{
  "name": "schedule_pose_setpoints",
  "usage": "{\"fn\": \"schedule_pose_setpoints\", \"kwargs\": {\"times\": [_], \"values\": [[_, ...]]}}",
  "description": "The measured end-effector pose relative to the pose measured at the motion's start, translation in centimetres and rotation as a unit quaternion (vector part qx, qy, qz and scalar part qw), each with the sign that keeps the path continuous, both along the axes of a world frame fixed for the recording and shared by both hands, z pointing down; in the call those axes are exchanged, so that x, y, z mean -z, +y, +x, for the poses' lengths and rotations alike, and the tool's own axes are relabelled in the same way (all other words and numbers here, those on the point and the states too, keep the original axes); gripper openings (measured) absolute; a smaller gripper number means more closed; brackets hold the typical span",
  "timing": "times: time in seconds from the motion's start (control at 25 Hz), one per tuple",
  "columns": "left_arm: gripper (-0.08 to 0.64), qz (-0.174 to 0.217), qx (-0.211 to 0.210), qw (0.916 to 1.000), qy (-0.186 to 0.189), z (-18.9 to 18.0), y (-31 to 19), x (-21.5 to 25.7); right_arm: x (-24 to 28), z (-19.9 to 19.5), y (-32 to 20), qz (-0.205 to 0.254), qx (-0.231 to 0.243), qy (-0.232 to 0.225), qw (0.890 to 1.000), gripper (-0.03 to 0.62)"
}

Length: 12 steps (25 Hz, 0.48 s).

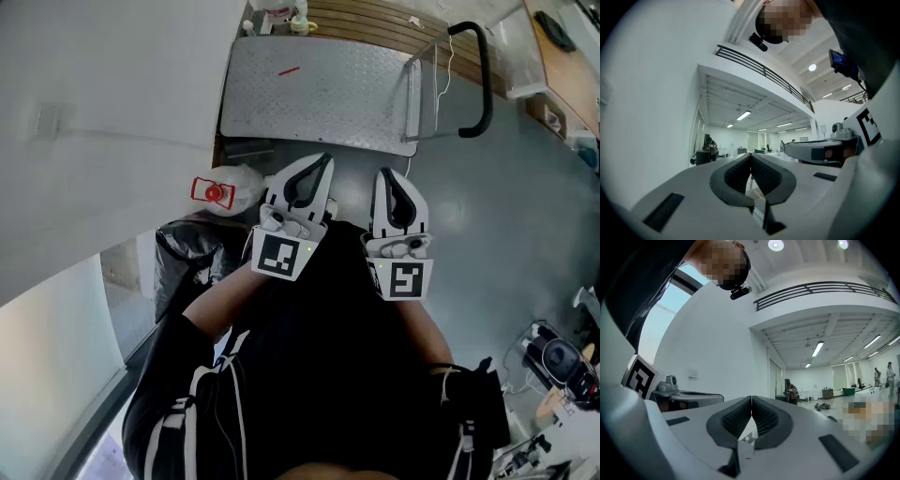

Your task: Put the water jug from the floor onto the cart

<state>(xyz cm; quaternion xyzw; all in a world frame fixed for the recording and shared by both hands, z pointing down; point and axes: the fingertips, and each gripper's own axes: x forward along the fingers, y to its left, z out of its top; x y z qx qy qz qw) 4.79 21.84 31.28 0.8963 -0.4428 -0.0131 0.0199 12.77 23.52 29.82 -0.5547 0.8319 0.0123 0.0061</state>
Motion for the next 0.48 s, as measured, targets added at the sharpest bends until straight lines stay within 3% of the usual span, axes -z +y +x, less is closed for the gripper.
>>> {"fn": "schedule_pose_setpoints", "kwargs": {"times": [0.24, 0.48], "values": [[0.018, 0.003, -0.003, 1.0, -0.006, 0.7, -0.1, -0.2, 0.0, 0.2, -0.3, -0.001, 0.011, -0.002, 1.0, 0.018], [0.018, -0.023, -0.002, 0.9997, -0.009, 0.5, 0.6, -1.3, -0.5, 0.0, -0.3, -0.002, 0.023, -0.032, 0.999, 0.018]]}}
